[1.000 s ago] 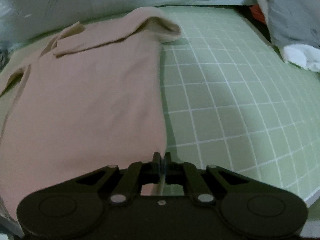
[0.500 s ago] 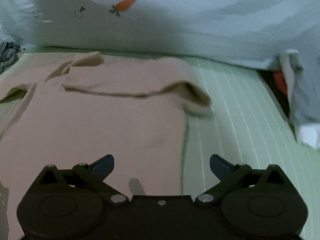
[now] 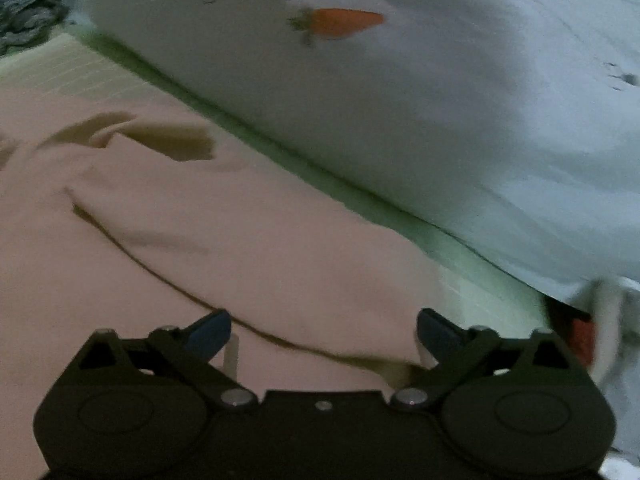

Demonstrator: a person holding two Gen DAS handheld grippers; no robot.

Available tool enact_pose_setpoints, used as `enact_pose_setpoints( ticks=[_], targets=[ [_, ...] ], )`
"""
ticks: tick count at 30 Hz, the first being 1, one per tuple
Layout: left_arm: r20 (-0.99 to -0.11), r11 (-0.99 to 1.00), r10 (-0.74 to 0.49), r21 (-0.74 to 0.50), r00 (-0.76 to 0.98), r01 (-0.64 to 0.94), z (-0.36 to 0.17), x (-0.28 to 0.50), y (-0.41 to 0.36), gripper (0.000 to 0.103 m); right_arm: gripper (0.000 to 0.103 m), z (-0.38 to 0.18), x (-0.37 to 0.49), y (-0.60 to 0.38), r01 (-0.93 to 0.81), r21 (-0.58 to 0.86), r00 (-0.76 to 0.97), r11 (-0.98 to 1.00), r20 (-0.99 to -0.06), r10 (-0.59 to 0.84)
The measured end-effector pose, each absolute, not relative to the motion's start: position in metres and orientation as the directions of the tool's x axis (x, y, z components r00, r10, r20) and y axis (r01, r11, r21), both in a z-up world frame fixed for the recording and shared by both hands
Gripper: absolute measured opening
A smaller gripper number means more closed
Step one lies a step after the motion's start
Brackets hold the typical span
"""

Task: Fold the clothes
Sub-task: 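Open both tools and release the spread sweater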

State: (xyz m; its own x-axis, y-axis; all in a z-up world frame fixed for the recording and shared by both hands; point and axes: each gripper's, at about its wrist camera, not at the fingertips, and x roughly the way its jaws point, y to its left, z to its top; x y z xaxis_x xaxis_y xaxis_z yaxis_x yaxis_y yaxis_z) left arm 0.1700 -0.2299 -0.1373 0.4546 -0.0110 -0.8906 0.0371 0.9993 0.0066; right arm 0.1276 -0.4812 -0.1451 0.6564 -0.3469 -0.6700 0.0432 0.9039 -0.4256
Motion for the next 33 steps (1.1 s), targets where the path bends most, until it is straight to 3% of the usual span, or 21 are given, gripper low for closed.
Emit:
enact_pose_setpoints(
  ticks=[7, 10, 12, 14, 16, 17, 18, 23, 29, 33],
  targets=[
    [-0.886, 1.000, 0.002, 0.009, 0.464, 0.013, -0.141, 0.172, -0.232, 0.103, 0.081, -0.150, 0.145, -0.478, -0.044, -0.307, 0.675, 0.951, -0.711, -0.198],
    [-0.885, 1.000, 0.000, 0.011, 0.466, 0.020, -0.141, 0.173, -0.232, 0.103, 0.067, -0.148, 0.148, -0.483, -0.050, -0.236, 0.667, 0.970, -0.731, -0.143],
    [-0.884, 1.000, -0.002, 0.011, 0.467, 0.024, -0.141, 0.173, -0.233, 0.103, 0.044, -0.145, 0.150, -0.490, -0.043, -0.151, 0.649, 0.988, -0.755, -0.087],
    [-0.885, 1.000, -0.003, 0.011, 0.466, 0.028, -0.141, 0.174, -0.233, 0.103, 0.030, -0.142, 0.150, -0.496, -0.033, -0.066, 0.631, 0.997, -0.775, -0.030],
    [-0.886, 0.999, -0.004, 0.011, 0.464, 0.030, -0.141, 0.175, -0.233, 0.103, 0.020, -0.142, 0.150, -0.487, -0.037, -0.051, 0.631, 0.998, -0.776, -0.017],
    [-0.887, 0.999, -0.004, 0.011, 0.463, 0.031, -0.141, 0.175, -0.233, 0.103, 0.007, -0.142, 0.149, -0.484, -0.042, -0.051, 0.632, 0.998, -0.775, -0.013],
    [-0.887, 0.999, -0.005, 0.011, 0.462, 0.031, -0.141, 0.176, -0.233, 0.103, 0.003, -0.142, 0.148, -0.482, -0.038, -0.052, 0.636, 0.998, -0.772, -0.016],
    [-0.884, 1.000, -0.004, 0.010, 0.467, 0.027, -0.142, 0.176, -0.233, 0.103, 0.001, -0.122, 0.135, -0.496, 0.052, -0.027, 0.684, 0.998, -0.727, -0.055],
    [-0.887, 1.000, -0.001, 0.010, 0.462, 0.022, -0.142, 0.177, -0.235, 0.103, 0.001, -0.078, 0.078, -0.558, 0.332, -0.029, 0.709, 0.943, -0.652, -0.269],
    [-0.886, 1.000, 0.000, 0.010, 0.464, 0.019, -0.142, 0.176, -0.235, 0.103, 0.001, -0.095, 0.038, -0.615, 0.581, -0.052, 0.544, 0.812, -0.718, -0.435]
  ],
)
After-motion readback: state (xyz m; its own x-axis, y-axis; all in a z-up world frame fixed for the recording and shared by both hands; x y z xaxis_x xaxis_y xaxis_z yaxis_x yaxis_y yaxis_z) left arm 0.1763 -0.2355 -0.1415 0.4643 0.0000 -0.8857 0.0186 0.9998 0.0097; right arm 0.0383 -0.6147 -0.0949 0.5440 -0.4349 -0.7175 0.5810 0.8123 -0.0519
